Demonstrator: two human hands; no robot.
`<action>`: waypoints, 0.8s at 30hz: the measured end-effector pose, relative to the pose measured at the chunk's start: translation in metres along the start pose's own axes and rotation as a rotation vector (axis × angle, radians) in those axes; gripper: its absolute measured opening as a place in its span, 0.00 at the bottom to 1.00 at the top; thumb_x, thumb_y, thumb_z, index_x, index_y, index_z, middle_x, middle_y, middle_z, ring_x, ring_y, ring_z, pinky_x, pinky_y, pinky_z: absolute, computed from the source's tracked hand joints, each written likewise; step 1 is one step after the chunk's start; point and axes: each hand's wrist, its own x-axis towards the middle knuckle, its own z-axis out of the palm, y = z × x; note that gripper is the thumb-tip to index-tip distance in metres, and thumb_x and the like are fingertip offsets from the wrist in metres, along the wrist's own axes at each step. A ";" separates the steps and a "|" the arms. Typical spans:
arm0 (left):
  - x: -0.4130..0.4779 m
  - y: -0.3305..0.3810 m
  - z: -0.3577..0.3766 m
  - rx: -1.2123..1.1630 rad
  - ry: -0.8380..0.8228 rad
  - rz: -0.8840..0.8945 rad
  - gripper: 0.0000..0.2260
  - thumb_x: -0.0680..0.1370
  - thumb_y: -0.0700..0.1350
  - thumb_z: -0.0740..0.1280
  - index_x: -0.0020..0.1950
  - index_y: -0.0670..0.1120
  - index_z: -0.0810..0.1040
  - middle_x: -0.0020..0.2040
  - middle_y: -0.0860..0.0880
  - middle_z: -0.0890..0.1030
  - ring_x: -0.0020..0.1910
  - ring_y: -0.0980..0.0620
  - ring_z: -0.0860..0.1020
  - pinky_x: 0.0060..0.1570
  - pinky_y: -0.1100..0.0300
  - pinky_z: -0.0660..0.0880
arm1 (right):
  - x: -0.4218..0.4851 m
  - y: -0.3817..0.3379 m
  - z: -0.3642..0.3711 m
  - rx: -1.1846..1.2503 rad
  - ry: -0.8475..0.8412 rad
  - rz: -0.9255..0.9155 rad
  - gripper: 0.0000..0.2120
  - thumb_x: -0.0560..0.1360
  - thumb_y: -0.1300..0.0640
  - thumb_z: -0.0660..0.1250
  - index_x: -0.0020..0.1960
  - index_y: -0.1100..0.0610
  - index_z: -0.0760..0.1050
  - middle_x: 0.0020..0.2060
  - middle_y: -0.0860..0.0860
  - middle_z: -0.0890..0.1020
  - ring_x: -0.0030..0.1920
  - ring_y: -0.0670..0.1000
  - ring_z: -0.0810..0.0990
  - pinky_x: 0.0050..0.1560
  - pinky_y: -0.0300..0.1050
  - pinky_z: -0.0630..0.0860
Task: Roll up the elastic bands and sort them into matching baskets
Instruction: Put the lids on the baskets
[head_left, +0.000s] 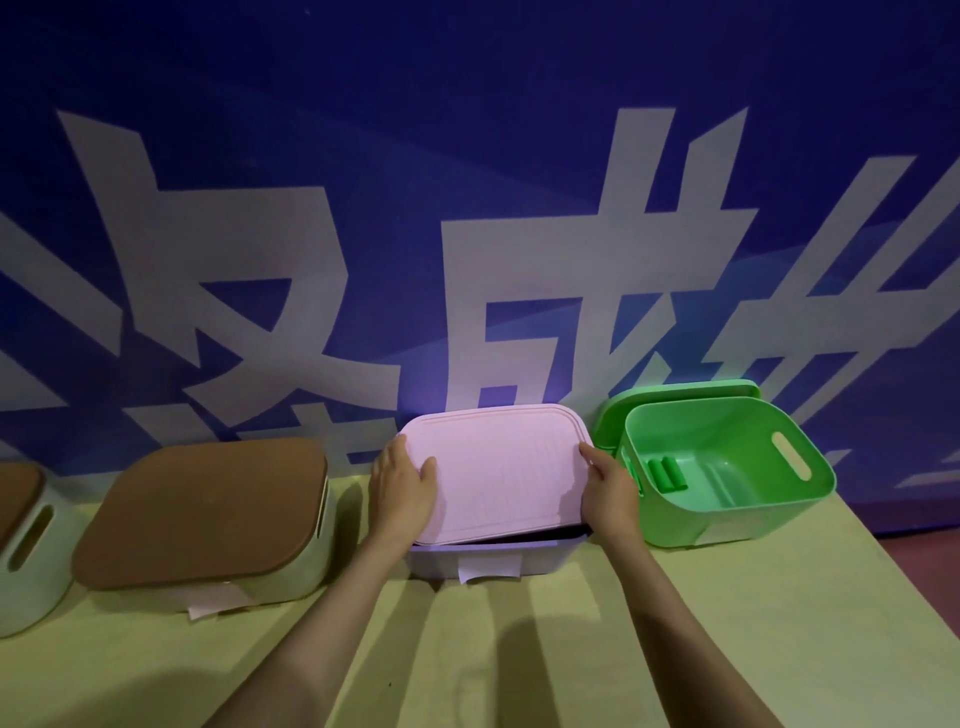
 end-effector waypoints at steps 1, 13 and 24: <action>0.003 -0.001 -0.004 -0.065 -0.008 -0.023 0.22 0.82 0.47 0.58 0.74 0.44 0.60 0.73 0.43 0.64 0.71 0.43 0.63 0.68 0.49 0.63 | 0.002 -0.002 -0.001 0.035 0.005 0.037 0.19 0.79 0.67 0.52 0.66 0.61 0.74 0.65 0.58 0.76 0.64 0.58 0.73 0.65 0.45 0.66; 0.001 -0.005 -0.021 -0.412 -0.071 -0.126 0.19 0.83 0.45 0.54 0.74 0.44 0.61 0.71 0.44 0.68 0.68 0.45 0.67 0.55 0.59 0.61 | -0.001 -0.002 -0.004 0.393 0.009 0.267 0.17 0.78 0.67 0.56 0.60 0.59 0.78 0.63 0.57 0.76 0.61 0.58 0.74 0.65 0.58 0.71; -0.009 -0.012 -0.029 -0.531 -0.059 -0.102 0.23 0.79 0.38 0.62 0.74 0.43 0.62 0.71 0.46 0.69 0.68 0.46 0.68 0.57 0.59 0.64 | -0.021 -0.009 -0.004 0.351 -0.040 0.192 0.22 0.78 0.67 0.53 0.70 0.59 0.68 0.67 0.54 0.72 0.66 0.56 0.69 0.68 0.54 0.67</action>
